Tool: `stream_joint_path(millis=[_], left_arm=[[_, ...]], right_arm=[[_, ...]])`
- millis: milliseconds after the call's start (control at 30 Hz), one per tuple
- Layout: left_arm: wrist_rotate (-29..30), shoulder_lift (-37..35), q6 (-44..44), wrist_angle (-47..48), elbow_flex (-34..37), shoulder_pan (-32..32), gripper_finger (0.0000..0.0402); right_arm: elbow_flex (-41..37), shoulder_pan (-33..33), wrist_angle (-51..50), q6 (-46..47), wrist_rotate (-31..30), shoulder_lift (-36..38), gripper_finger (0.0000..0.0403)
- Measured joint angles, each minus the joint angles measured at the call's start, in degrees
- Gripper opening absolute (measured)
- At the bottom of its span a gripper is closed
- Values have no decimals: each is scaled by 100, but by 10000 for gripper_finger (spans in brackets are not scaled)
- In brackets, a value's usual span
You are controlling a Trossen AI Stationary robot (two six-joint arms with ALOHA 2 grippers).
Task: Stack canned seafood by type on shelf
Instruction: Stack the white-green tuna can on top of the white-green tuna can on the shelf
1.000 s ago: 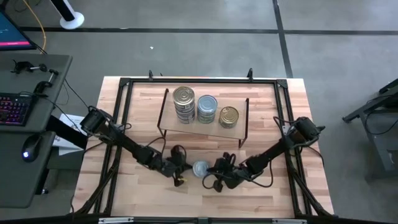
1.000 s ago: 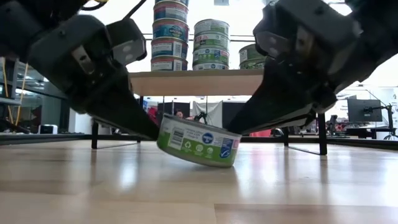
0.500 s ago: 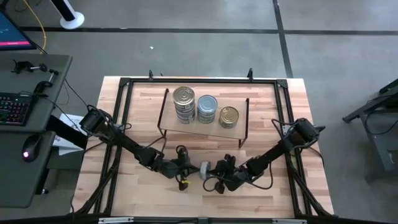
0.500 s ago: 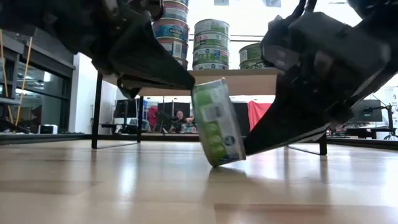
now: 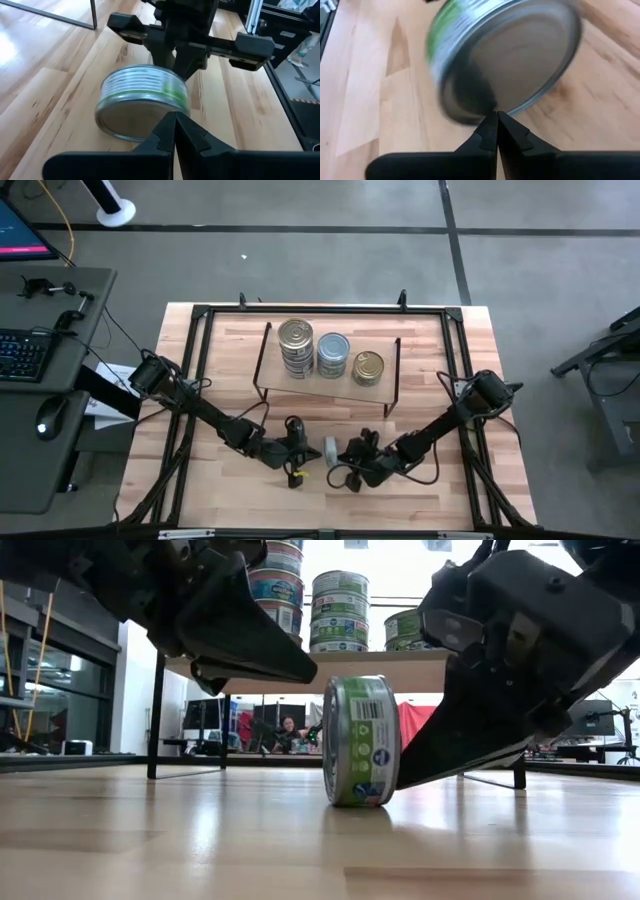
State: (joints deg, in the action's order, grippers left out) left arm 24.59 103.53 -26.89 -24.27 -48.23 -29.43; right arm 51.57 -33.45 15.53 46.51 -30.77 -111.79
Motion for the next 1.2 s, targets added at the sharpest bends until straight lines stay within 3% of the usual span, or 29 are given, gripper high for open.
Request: stream_joint_path(millis=[500,600,700,800,933,1033,1200], left_arm=[[-24,-13,23,99,7,2,0],[9,-393,46,841,17,0,0],[510,-993,15,1926,7,80,0],[861,-1342,45,2553,32,323,0],[518,-1262,206,2075,261,772,0],[121,-868,160,1265,435,1050,0],[30,-100,397,211,367,1244,0]], right_arm=[[11,-232,105,15,244,19,0],[11,-234,55,133,34,155,0],[13,-163,-171,154,-470,487,0],[15,124,-610,257,-532,752,0],[15,484,-959,134,-566,844,0],[15,670,-970,118,-527,844,0],[13,803,-982,104,-664,841,0]])
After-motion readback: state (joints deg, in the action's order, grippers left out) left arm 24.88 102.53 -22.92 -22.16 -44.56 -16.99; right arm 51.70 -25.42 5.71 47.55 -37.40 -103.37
